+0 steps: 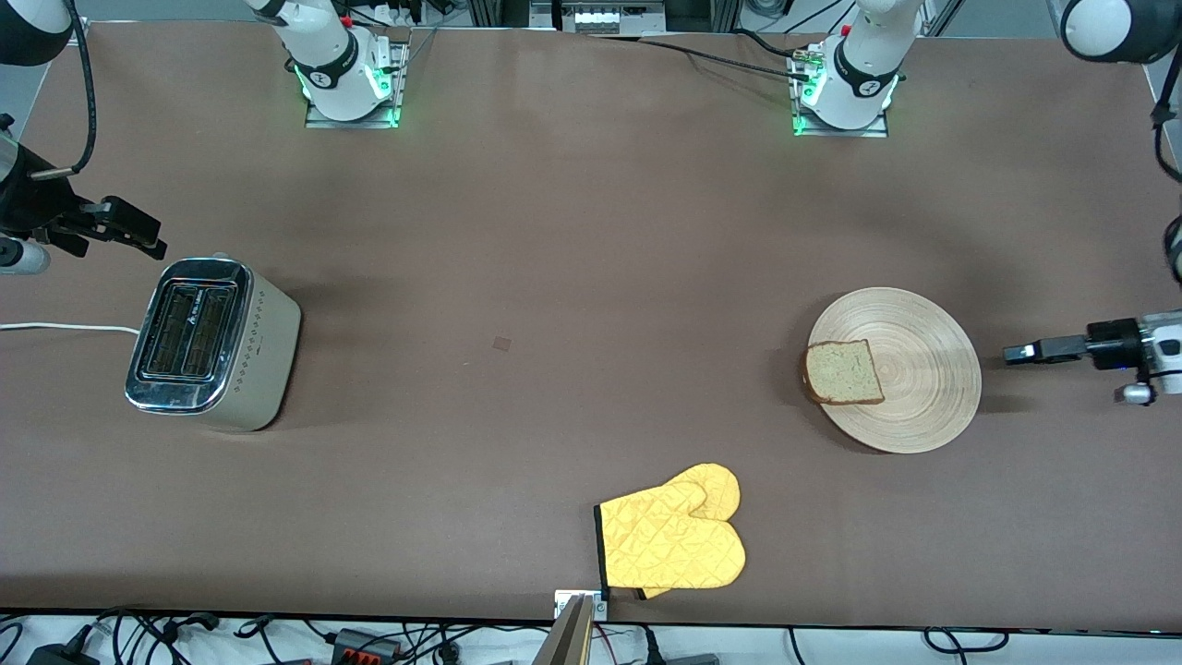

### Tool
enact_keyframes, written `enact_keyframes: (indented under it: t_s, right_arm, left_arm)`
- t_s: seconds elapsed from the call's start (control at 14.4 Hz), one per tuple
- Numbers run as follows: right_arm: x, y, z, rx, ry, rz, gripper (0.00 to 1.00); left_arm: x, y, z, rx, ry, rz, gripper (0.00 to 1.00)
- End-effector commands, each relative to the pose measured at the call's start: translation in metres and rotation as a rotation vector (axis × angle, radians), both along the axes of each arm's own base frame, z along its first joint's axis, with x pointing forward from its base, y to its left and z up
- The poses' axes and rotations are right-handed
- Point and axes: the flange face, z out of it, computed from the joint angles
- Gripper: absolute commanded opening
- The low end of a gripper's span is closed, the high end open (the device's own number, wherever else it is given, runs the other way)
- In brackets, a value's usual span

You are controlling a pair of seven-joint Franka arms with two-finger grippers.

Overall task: Move plate and put bread in toaster
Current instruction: 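Lower the left gripper and grasp the wooden plate's rim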

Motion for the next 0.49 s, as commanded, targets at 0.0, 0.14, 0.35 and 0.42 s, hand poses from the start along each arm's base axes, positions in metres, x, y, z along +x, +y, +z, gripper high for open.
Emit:
enact_keyframes:
  t_s: [0.0,0.14,0.35,0.42]
  right_arm:
    - [0.0,0.002,0.004,-0.006,-0.006,0.01,1.0]
    - [0.001,0.002,0.003,-0.006,-0.007,0.01,1.0]
    - [0.001,0.002,0.003,-0.006,-0.004,0.01,1.0]
    - [0.001,0.002,0.003,-0.008,-0.004,0.01,1.0]
  left_arm:
    - [0.001,-0.004,-0.018,0.0,-0.018,0.01,0.93]
    - [-0.007,-0.01,-0.036,-0.024,0.007,0.012,0.8]
    - [-0.004,-0.018,-0.039,-0.033,0.009,0.001,0.58]
    - [-0.002,-0.023,-0.041,-0.035,0.011,-0.008,0.55]
